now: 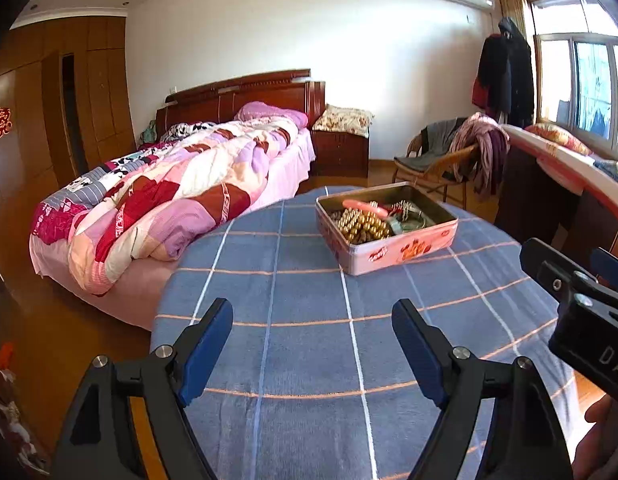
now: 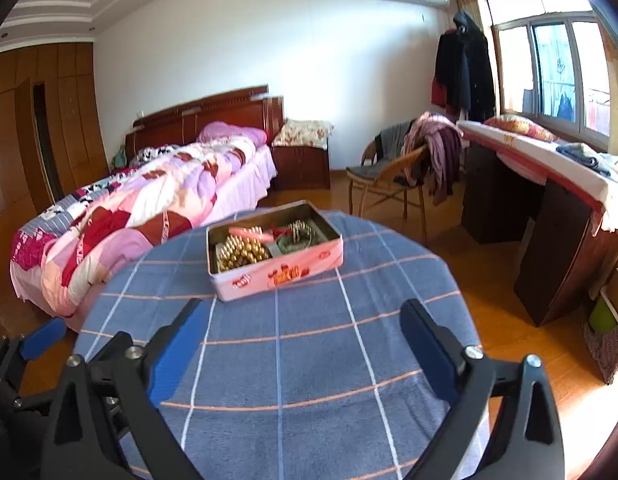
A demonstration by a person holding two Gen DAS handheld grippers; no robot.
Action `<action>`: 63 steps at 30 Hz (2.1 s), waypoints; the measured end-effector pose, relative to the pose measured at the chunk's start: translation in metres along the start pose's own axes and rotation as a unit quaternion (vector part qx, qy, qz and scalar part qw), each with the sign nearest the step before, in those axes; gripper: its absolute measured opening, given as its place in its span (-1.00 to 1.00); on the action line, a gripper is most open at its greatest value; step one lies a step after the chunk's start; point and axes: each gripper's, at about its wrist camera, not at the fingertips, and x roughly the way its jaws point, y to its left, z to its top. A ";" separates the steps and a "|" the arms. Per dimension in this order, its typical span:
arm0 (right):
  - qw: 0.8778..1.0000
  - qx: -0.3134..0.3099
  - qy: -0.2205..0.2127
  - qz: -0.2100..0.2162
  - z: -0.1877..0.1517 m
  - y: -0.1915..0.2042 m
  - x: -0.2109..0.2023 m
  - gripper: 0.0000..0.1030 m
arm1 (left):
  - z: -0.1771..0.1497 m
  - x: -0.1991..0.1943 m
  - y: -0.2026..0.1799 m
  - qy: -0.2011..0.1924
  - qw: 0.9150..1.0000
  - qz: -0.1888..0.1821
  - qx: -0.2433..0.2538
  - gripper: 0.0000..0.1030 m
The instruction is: Organize jewelry
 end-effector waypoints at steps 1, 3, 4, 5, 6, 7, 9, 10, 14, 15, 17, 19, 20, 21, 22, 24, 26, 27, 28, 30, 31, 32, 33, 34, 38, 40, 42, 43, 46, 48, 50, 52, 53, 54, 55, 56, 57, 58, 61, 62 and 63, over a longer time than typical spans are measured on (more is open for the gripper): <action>1.000 0.000 -0.006 0.000 0.001 0.000 -0.005 0.97 | 0.001 -0.004 0.001 -0.005 1.000 0.000 0.000 0.59; 1.000 -0.004 -0.018 -0.004 0.006 0.001 -0.014 0.98 | 0.005 -0.015 0.002 -0.021 1.000 0.001 0.001 0.59; 1.000 -0.006 -0.023 -0.005 0.009 0.002 -0.019 0.98 | 0.007 -0.021 0.002 -0.027 1.000 0.001 0.000 0.59; 1.000 -0.007 -0.030 -0.005 0.013 0.003 -0.025 0.98 | 0.009 -0.027 0.003 -0.037 0.999 0.001 -0.001 0.59; 0.999 -0.006 -0.040 -0.004 0.017 0.004 -0.031 0.98 | 0.012 -0.032 0.004 -0.045 0.999 0.001 -0.003 0.60; 0.999 -0.006 -0.048 -0.003 0.019 0.005 -0.036 1.00 | 0.014 -0.037 0.005 -0.053 0.999 0.001 -0.005 0.64; 0.998 -0.008 -0.065 -0.002 0.026 0.007 -0.047 1.00 | 0.019 -0.047 0.007 -0.070 0.998 0.003 -0.009 0.72; 0.997 -0.011 -0.072 -0.004 0.028 0.009 -0.052 1.00 | 0.022 -0.052 0.009 -0.079 0.997 0.004 -0.010 0.73; 0.995 -0.013 -0.094 -0.003 0.037 0.012 -0.065 1.00 | 0.035 -0.072 0.016 -0.109 0.994 0.000 -0.024 0.75; 0.995 -0.010 -0.100 -0.001 0.041 0.012 -0.069 1.00 | 0.039 -0.076 0.018 -0.115 0.993 -0.003 -0.028 0.76; 0.994 -0.009 -0.112 -0.001 0.045 0.012 -0.075 1.00 | 0.044 -0.085 0.022 -0.130 0.991 -0.006 -0.036 0.78; 0.992 -0.009 -0.123 -0.004 0.049 0.014 -0.079 1.00 | 0.048 -0.090 0.022 -0.137 0.990 -0.007 -0.040 0.80; 0.992 -0.009 -0.126 -0.004 0.051 0.014 -0.081 1.00 | 0.049 -0.091 0.023 -0.140 0.989 -0.008 -0.041 0.80; 0.992 -0.008 -0.129 -0.004 0.052 0.015 -0.082 1.00 | 0.050 -0.092 0.022 -0.143 0.989 -0.010 -0.041 0.80; 0.991 -0.008 -0.131 -0.003 0.053 0.015 -0.082 1.00 | 0.049 -0.094 0.021 -0.145 0.989 -0.010 -0.040 0.80; 0.991 -0.010 -0.135 -0.005 0.054 0.016 -0.083 1.00 | 0.050 -0.094 0.020 -0.146 0.988 -0.010 -0.039 0.81; 0.990 -0.013 -0.138 -0.009 0.054 0.016 -0.084 1.00 | 0.050 -0.094 0.018 -0.146 0.989 -0.011 -0.037 0.81; 0.990 -0.013 -0.139 -0.009 0.054 0.016 -0.083 1.00 | 0.049 -0.095 0.017 -0.147 0.988 -0.011 -0.037 0.81; 0.990 -0.012 -0.140 -0.009 0.054 0.015 -0.085 1.00 | 0.049 -0.096 0.016 -0.148 0.988 -0.010 -0.036 0.81; 0.990 -0.010 -0.142 -0.007 0.054 0.015 -0.087 1.00 | 0.048 -0.096 0.017 -0.148 0.988 -0.010 -0.036 0.81; 0.990 -0.010 -0.141 -0.007 0.054 0.015 -0.087 1.00 | 0.048 -0.097 0.017 -0.148 0.988 -0.011 -0.037 0.81; 0.990 -0.009 -0.141 -0.007 0.054 0.015 -0.087 1.00 | 0.048 -0.097 0.017 -0.149 0.988 -0.011 -0.037 0.81; 0.990 -0.010 -0.140 -0.007 0.054 0.015 -0.087 1.00 | 0.048 -0.098 0.017 -0.149 0.988 -0.011 -0.038 0.81; 0.990 -0.009 -0.139 -0.007 0.054 0.015 -0.087 1.00 | 0.048 -0.098 0.017 -0.150 0.988 -0.010 -0.038 0.81; 0.990 -0.008 -0.139 -0.005 0.054 0.014 -0.087 1.00 | 0.048 -0.098 0.016 -0.151 0.988 -0.010 -0.038 0.81; 0.990 -0.007 -0.138 -0.004 0.054 0.014 -0.087 1.00 | 0.048 -0.099 0.016 -0.151 0.988 -0.011 -0.037 0.81; 0.990 -0.007 -0.141 -0.004 0.054 0.015 -0.087 1.00 | 0.049 -0.100 0.016 -0.153 0.987 -0.010 -0.036 0.81; 0.990 -0.007 -0.142 -0.005 0.053 0.015 -0.089 1.00 | 0.049 -0.101 0.016 -0.154 0.987 -0.009 -0.035 0.81; 0.990 -0.008 -0.142 -0.006 0.053 0.016 -0.089 1.00 | 0.048 -0.101 0.016 -0.154 0.987 -0.009 -0.036 0.81; 0.990 -0.006 -0.142 -0.006 0.053 0.016 -0.089 1.00 | 0.048 -0.101 0.017 -0.153 0.987 -0.008 -0.036 0.81; 0.990 -0.006 -0.141 -0.005 0.053 0.016 -0.089 1.00 | 0.049 -0.101 0.017 -0.154 0.987 -0.008 -0.036 0.81; 0.990 -0.007 -0.142 -0.005 0.054 0.016 -0.089 1.00 | 0.049 -0.101 0.017 -0.153 0.987 -0.008 -0.036 0.81; 0.990 -0.007 -0.141 -0.005 0.054 0.015 -0.089 1.00 | 0.049 -0.101 0.017 -0.153 0.987 -0.008 -0.036 0.81; 0.990 -0.007 -0.141 -0.005 0.054 0.016 -0.089 1.00 | 0.049 -0.101 0.017 -0.153 0.987 -0.009 -0.037 0.81; 0.990 -0.007 -0.141 -0.005 0.054 0.015 -0.089 1.00 | 0.049 -0.101 0.017 -0.154 0.987 -0.009 -0.037 0.81; 0.990 -0.007 -0.141 -0.005 0.054 0.015 -0.089 1.00 | 0.049 -0.101 0.018 -0.154 0.987 -0.009 -0.037 0.81; 0.990 -0.007 -0.141 -0.005 0.054 0.015 -0.089 1.00 | 0.049 -0.101 0.018 -0.154 0.987 -0.008 -0.037 0.81; 0.990 -0.007 -0.141 -0.005 0.054 0.016 -0.089 1.00 | 0.049 -0.101 0.018 -0.154 0.987 -0.007 -0.037 0.81; 0.990 -0.006 -0.141 -0.004 0.053 0.015 -0.089 1.00 | 0.049 -0.101 0.018 -0.154 0.987 -0.007 -0.037 0.81; 0.990 -0.006 -0.140 -0.004 0.053 0.015 -0.089 1.00 | 0.049 -0.101 0.018 -0.153 0.987 -0.008 -0.036 0.81; 0.990 -0.005 -0.140 -0.004 0.053 0.014 -0.089 1.00 | 0.049 -0.101 0.018 -0.153 0.987 -0.008 -0.036 0.81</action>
